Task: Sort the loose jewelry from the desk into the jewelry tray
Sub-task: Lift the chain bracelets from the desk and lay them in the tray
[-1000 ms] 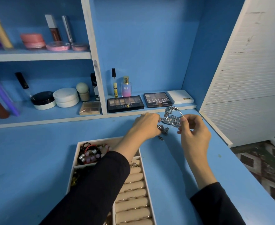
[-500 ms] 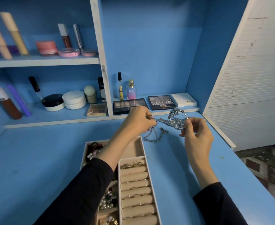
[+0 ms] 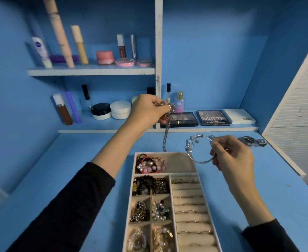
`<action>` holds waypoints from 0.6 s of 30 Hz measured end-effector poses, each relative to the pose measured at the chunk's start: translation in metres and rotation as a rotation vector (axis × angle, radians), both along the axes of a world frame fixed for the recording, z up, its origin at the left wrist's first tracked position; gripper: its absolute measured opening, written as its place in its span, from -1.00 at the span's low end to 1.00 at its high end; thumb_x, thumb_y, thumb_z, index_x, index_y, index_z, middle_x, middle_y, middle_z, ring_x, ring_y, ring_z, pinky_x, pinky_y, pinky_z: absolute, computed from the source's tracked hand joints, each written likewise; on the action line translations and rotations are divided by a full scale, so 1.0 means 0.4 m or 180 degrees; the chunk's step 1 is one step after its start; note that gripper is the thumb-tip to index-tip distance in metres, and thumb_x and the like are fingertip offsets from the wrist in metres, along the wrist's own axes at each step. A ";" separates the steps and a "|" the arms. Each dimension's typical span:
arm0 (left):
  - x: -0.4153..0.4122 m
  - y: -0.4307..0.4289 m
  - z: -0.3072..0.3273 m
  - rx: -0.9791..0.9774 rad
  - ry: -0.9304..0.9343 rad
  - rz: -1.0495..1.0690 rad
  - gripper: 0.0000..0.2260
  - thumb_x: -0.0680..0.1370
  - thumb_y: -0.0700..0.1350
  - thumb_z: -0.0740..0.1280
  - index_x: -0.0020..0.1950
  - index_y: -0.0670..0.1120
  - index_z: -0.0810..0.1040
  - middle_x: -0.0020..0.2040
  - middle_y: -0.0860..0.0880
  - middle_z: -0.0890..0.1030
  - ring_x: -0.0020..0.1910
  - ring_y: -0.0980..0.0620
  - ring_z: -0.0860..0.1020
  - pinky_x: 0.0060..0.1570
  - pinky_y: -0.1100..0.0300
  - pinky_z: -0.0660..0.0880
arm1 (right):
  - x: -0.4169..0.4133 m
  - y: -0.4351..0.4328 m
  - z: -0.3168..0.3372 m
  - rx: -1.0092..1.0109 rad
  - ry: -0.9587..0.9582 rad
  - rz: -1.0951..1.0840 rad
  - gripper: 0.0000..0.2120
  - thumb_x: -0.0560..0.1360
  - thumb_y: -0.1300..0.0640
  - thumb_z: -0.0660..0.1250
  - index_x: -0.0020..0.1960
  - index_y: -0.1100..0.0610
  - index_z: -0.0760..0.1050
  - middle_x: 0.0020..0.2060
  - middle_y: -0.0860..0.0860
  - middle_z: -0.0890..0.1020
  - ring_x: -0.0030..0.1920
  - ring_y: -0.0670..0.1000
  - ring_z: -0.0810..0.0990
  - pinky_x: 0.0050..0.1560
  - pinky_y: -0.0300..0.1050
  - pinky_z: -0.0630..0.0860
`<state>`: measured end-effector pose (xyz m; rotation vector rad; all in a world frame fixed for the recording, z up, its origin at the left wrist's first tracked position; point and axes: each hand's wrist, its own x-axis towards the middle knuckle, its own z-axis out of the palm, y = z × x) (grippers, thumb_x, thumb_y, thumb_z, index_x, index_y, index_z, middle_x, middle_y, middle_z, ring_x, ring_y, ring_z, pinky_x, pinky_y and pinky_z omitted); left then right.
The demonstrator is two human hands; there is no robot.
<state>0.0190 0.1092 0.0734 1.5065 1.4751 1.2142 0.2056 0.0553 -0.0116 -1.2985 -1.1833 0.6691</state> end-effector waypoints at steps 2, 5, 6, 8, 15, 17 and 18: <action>-0.014 0.000 -0.003 0.0000 0.0027 0.0011 -0.87 0.46 -0.27 0.33 -0.26 -0.10 0.55 -0.34 -0.02 0.58 -0.45 0.06 0.56 -0.17 0.09 0.62 | -0.038 -0.013 0.011 -0.0229 -0.0229 0.0369 -0.81 0.44 0.31 0.30 -0.31 0.12 0.52 -0.50 0.04 0.53 -0.56 -0.05 0.42 -0.47 -0.21 0.32; -0.026 -0.004 -0.002 0.0014 0.0030 0.0021 -0.93 0.47 -0.27 0.34 -0.19 -0.13 0.56 -0.31 -0.05 0.59 -0.45 0.08 0.57 -0.22 0.13 0.62 | -0.099 -0.015 0.018 -0.0638 -0.0625 0.0888 -0.83 0.42 0.32 0.30 -0.32 0.16 0.55 -0.54 0.02 0.55 -0.58 -0.05 0.44 -0.46 -0.20 0.34; -0.027 -0.006 -0.001 0.0010 0.0025 0.0019 -0.94 0.47 -0.27 0.34 -0.17 -0.14 0.56 -0.30 -0.06 0.60 -0.44 0.07 0.58 -0.23 0.14 0.62 | -0.117 -0.010 0.019 -0.0748 -0.0673 0.1010 -0.84 0.42 0.31 0.30 -0.32 0.18 0.55 -0.53 0.04 0.55 -0.58 -0.05 0.44 -0.48 -0.20 0.33; -0.026 -0.010 0.004 0.0012 0.0009 -0.0008 -0.95 0.47 -0.27 0.34 -0.16 -0.15 0.56 -0.31 -0.07 0.59 -0.41 0.03 0.58 -0.22 0.13 0.62 | -0.147 0.008 0.018 -0.0929 -0.0725 0.1136 -0.84 0.43 0.31 0.29 -0.31 0.19 0.55 -0.52 0.09 0.56 -0.59 -0.05 0.43 -0.51 -0.21 0.33; -0.013 -0.015 0.023 0.0109 0.0084 -0.0098 -0.87 0.46 -0.27 0.34 -0.26 -0.11 0.55 -0.33 -0.06 0.60 -0.38 -0.04 0.59 -0.14 0.01 0.62 | -0.201 0.077 -0.001 -0.1308 -0.0884 0.1201 -0.78 0.42 0.37 0.23 -0.33 0.19 0.54 -0.64 0.01 0.51 -0.66 -0.08 0.39 -0.56 -0.30 0.34; -0.010 -0.015 0.022 0.0139 0.0097 -0.0101 -0.86 0.45 -0.28 0.33 -0.28 -0.10 0.55 -0.36 -0.06 0.59 -0.40 -0.04 0.58 -0.15 -0.01 0.62 | -0.209 0.091 -0.014 -0.1356 -0.0982 0.1184 -0.78 0.42 0.34 0.26 -0.36 0.18 0.56 -0.55 0.08 0.57 -0.63 -0.05 0.42 -0.49 -0.24 0.40; -0.008 -0.015 0.022 0.0151 0.0102 -0.0101 -0.85 0.45 -0.28 0.33 -0.29 -0.10 0.55 -0.37 -0.06 0.59 -0.41 -0.04 0.58 -0.15 -0.02 0.62 | -0.212 0.097 -0.020 -0.1372 -0.1013 0.1168 -0.78 0.42 0.32 0.29 -0.37 0.17 0.56 -0.54 0.10 0.58 -0.63 -0.05 0.43 -0.48 -0.22 0.41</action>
